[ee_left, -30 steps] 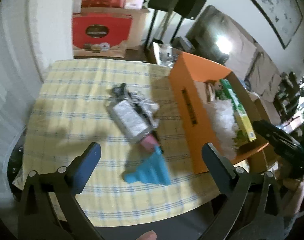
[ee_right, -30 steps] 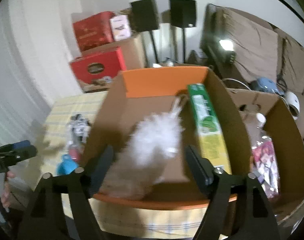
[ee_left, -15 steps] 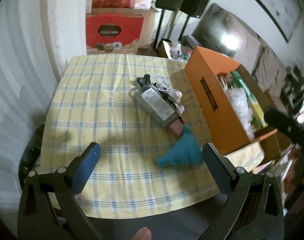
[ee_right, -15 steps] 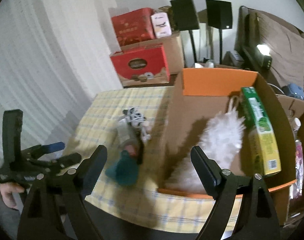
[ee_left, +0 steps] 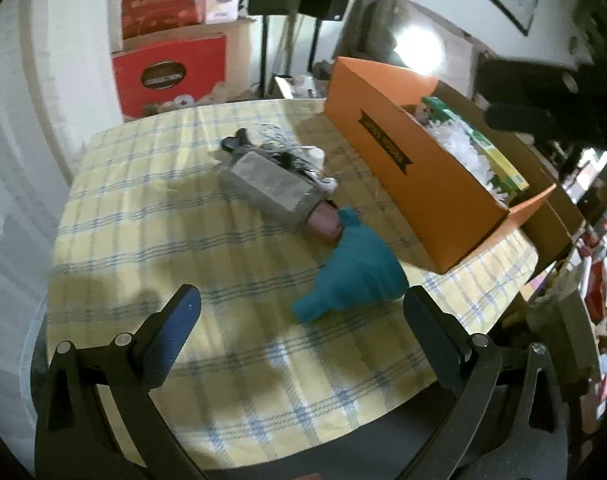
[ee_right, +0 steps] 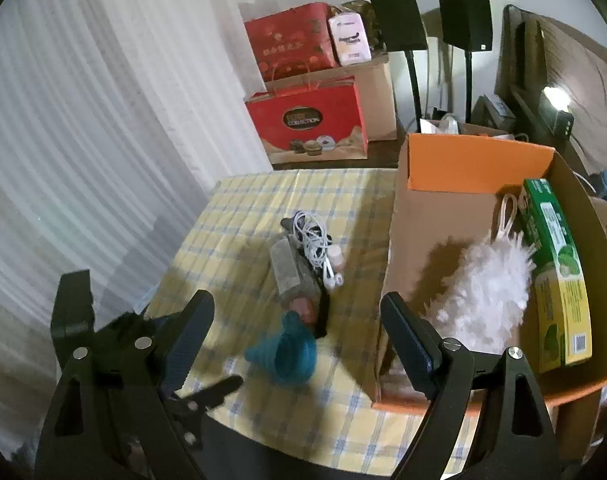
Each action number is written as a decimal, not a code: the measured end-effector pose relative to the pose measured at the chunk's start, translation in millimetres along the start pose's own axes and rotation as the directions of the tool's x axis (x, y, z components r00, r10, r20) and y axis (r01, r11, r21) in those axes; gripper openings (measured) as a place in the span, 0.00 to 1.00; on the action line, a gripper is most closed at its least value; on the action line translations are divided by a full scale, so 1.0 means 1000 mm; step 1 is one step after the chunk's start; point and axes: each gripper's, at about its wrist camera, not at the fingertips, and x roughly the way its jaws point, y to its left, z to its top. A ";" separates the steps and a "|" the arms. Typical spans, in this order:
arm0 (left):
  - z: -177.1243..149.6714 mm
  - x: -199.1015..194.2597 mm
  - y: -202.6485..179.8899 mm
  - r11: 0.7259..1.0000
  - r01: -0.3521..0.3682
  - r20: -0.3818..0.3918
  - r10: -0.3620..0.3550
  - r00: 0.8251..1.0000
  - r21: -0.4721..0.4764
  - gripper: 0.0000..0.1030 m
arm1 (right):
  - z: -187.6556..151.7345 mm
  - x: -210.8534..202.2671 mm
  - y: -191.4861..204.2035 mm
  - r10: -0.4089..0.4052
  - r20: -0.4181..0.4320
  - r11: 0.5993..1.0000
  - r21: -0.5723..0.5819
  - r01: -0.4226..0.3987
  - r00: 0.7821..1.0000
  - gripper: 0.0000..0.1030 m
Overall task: Organize objects
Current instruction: 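Grasp the blue funnel with the left gripper while the right gripper approaches the bottle, then lift the blue funnel with the left gripper while the right gripper grasps the bottle and earphones, then carry the funnel into the cardboard box and open the left gripper while the right gripper carries the earphones over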
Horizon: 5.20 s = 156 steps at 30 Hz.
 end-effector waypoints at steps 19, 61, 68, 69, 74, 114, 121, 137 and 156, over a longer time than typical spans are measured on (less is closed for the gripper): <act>-0.001 0.057 -0.042 0.953 0.065 -0.054 -0.052 0.997 0.295 0.94 | 0.018 0.038 -0.005 0.004 -0.050 1.000 -0.002 -0.004 0.999 0.85; 0.015 0.012 0.081 0.957 0.092 0.009 -0.093 0.996 -0.276 0.57 | 0.065 0.170 0.006 -0.112 -0.300 0.988 -0.135 0.074 0.947 0.45; 0.016 0.012 0.085 0.953 0.105 0.015 -0.105 0.994 -0.285 0.57 | 0.063 0.193 0.002 -0.146 -0.343 0.985 -0.139 0.104 0.928 0.45; 0.016 0.012 0.085 0.952 0.107 0.016 -0.107 0.994 -0.286 0.57 | 0.062 0.196 0.002 -0.146 -0.350 0.985 -0.139 0.103 0.925 0.45; 0.016 0.011 0.086 0.949 0.116 0.020 -0.116 0.993 -0.292 0.57 | 0.061 0.199 0.003 -0.140 -0.341 0.985 -0.142 0.097 0.929 0.26; 0.021 0.004 0.082 0.941 0.137 0.040 -0.131 0.991 -0.308 0.57 | 0.062 0.199 0.007 -0.149 -0.275 0.980 -0.171 0.104 0.950 0.15; 0.024 -0.004 0.076 0.943 0.140 0.054 -0.130 0.990 -0.302 0.57 | 0.063 0.166 0.005 -0.080 -0.205 0.992 -0.110 0.058 0.976 0.12; 0.045 -0.037 0.038 0.954 0.164 0.107 -0.141 0.984 -0.252 0.57 | 0.079 0.066 0.004 -0.034 -0.029 0.997 -0.072 0.032 0.999 0.10; 0.089 -0.037 -0.068 0.961 0.261 0.139 -0.248 0.959 -0.091 0.57 | 0.050 -0.048 -0.052 -0.050 0.071 0.999 -0.003 0.050 0.996 0.10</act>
